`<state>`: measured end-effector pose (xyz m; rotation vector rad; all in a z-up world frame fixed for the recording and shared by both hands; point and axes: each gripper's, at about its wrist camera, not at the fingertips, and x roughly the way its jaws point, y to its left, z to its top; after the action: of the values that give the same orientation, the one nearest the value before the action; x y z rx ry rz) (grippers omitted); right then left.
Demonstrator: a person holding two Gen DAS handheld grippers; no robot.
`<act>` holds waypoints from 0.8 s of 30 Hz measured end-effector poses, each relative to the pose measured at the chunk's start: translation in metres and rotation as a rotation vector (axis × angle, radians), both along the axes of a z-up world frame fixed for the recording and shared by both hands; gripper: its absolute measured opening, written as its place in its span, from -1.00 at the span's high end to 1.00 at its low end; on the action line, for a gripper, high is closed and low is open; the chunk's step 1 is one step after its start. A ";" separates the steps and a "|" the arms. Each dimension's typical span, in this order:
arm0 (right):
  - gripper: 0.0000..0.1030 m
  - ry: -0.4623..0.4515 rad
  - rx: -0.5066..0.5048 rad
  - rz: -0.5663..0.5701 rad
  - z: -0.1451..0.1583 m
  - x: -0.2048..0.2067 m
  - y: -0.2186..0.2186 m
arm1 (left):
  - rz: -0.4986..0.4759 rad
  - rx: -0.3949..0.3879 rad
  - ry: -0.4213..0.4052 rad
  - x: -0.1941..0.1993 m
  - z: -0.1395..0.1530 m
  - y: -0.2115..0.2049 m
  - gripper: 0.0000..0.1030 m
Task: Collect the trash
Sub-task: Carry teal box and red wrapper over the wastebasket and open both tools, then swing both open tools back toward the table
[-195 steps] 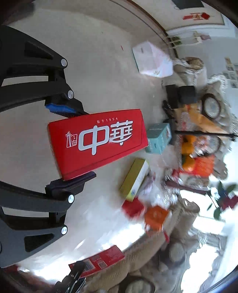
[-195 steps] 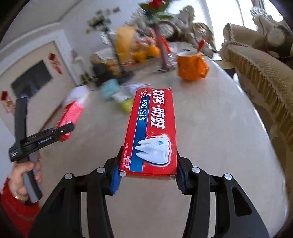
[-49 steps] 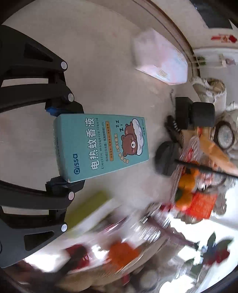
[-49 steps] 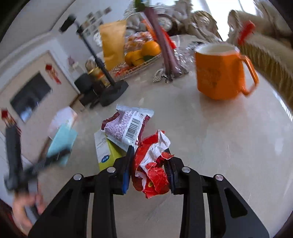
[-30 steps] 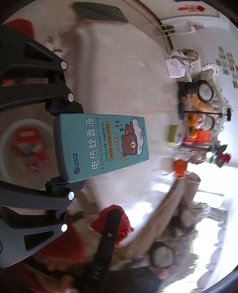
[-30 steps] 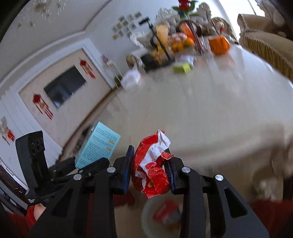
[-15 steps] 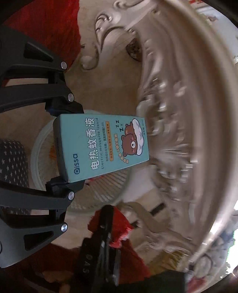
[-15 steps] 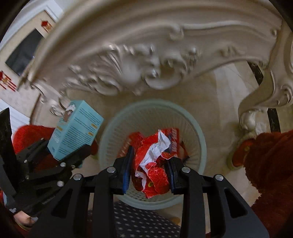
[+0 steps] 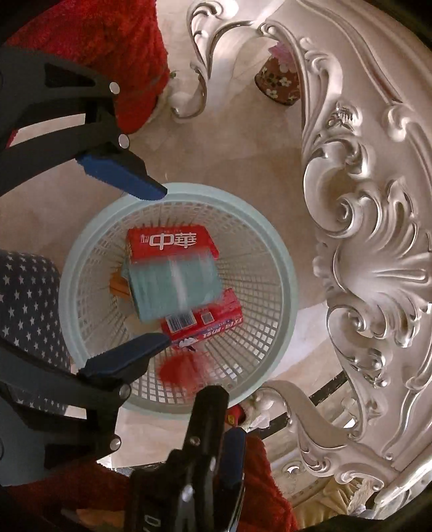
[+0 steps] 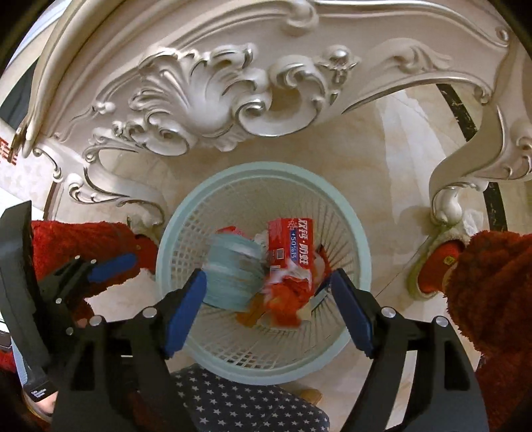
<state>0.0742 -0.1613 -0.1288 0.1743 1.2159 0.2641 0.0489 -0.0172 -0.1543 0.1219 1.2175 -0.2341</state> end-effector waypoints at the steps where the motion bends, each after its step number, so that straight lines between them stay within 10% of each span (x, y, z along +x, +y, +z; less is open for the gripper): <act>1: -0.42 0.003 0.003 -0.008 -0.001 0.000 -0.002 | 0.004 0.003 0.000 0.000 0.000 0.001 -0.55; 16: -0.43 -0.005 0.022 -0.054 0.005 -0.005 -0.011 | 0.018 -0.012 -0.053 -0.007 0.014 0.005 -0.55; 24: -0.43 -0.208 0.120 0.000 0.090 -0.027 -0.017 | 0.020 -0.212 -0.172 -0.021 0.105 0.022 -0.55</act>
<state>0.0472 -0.1780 -0.0389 0.2447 0.9947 0.3473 0.0283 0.0047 -0.0490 -0.0538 1.0163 -0.3272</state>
